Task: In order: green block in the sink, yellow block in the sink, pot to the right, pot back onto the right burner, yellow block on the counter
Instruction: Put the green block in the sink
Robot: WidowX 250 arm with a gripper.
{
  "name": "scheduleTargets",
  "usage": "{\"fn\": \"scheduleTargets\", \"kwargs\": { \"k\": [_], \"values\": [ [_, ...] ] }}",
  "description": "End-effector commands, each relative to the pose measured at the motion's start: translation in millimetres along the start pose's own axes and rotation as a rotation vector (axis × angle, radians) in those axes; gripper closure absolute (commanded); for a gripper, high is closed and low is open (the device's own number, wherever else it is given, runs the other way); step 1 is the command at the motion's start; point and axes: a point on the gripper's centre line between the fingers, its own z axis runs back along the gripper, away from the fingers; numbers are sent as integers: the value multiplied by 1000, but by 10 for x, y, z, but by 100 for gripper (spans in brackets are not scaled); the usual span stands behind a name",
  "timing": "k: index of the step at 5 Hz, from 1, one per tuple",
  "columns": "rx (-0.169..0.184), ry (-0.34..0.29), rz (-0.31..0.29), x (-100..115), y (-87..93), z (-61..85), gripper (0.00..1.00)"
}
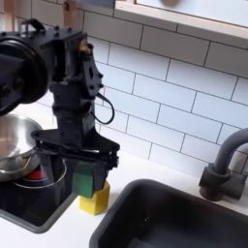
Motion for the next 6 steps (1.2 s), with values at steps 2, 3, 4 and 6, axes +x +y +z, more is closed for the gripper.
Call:
{"fn": "scheduleTargets", "kwargs": {
  "k": [2, 3, 4, 6],
  "values": [
    [0, 16, -14, 68, -148, -92, 0],
    [7, 13, -15, 62, -170, -113, 0],
    [19, 0, -13, 82, -155, -100, 0],
    [34, 8, 4, 84, -89, -124, 100]
  ]
}}
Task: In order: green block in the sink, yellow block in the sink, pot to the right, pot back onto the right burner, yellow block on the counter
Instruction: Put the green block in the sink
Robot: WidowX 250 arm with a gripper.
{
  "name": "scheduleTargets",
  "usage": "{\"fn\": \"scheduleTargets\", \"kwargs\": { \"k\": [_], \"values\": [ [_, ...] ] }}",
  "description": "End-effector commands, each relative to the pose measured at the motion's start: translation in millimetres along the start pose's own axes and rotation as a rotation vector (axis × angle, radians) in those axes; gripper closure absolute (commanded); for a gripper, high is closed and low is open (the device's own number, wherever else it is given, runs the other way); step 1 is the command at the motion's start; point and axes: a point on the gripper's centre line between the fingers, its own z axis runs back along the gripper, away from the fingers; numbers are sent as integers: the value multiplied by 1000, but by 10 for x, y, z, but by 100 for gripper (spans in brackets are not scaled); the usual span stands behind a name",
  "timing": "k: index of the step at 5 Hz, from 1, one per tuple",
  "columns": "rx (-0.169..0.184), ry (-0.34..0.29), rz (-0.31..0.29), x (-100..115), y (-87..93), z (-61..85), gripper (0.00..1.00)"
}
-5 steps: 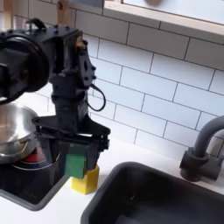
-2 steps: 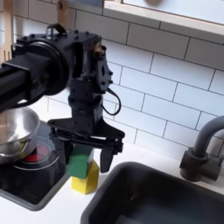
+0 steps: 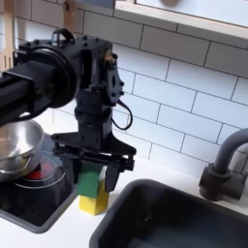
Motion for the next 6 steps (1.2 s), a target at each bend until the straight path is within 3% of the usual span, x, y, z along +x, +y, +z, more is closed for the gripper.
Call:
{"fn": "scheduleTargets", "kwargs": {
  "k": [1, 2, 4, 6],
  "values": [
    [14, 1, 21, -10, 68, 6, 100],
    [8, 2, 11, -32, 25, 6, 100],
    [-40, 15, -55, -208, -262, 38, 100],
    [-69, 37, -144, -450, -652, -18, 100]
  ]
}}
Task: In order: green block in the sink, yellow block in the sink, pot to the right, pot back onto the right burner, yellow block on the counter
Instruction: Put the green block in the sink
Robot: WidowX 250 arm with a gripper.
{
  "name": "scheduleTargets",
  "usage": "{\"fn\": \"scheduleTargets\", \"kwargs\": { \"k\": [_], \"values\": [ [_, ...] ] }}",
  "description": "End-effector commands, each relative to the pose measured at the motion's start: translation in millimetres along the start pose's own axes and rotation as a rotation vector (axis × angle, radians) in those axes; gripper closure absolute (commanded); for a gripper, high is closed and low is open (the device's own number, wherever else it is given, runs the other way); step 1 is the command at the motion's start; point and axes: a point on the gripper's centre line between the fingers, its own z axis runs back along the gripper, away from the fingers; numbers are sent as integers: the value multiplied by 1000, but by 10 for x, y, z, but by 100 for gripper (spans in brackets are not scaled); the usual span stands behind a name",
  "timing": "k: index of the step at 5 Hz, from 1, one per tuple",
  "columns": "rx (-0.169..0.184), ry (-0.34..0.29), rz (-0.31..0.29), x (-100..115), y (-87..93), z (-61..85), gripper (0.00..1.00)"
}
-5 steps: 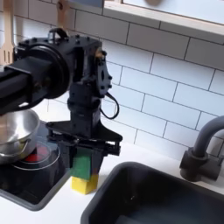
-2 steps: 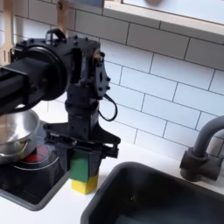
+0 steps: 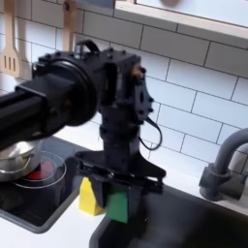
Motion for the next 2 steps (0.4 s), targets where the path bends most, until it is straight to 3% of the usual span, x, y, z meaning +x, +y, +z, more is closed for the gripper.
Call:
{"fn": "scheduleTargets", "kwargs": {
  "k": [1, 2],
  "values": [
    [-8, 35, -59, -136, -262, -188, 100],
    [0, 42, -67, -128, -285, -291, 100]
  ]
}}
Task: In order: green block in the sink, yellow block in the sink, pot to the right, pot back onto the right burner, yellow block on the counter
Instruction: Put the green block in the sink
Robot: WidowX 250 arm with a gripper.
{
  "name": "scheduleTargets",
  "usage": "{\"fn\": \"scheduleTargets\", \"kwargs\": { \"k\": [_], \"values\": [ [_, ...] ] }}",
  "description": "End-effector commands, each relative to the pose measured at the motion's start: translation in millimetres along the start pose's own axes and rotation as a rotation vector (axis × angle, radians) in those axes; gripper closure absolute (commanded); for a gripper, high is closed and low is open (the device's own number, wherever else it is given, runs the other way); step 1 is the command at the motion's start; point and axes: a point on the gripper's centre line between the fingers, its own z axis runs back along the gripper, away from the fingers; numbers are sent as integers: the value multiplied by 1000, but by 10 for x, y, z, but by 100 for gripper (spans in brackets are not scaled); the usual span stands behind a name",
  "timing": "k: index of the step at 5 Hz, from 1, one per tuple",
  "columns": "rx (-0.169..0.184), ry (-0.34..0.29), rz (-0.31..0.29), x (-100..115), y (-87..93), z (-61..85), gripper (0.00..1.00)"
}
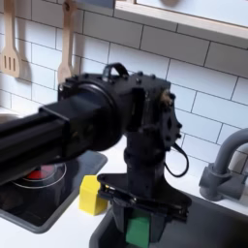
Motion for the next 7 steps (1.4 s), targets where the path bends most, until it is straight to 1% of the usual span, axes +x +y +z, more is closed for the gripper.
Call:
{"fn": "scheduleTargets", "kwargs": {
  "k": [1, 2, 3, 4, 6, 7],
  "values": [
    [14, 5, -3, 64, -42, -179, 100],
    [39, 21, -6, 110, -34, -279, 100],
    [45, 32, 4, 121, -43, -327, 83],
    [38, 27, 9, 139, -70, -298, 0],
    [44, 21, 13, 135, -73, -274, 0],
    [40, 24, 22, 118, -33, -193, 0]
  ]
}}
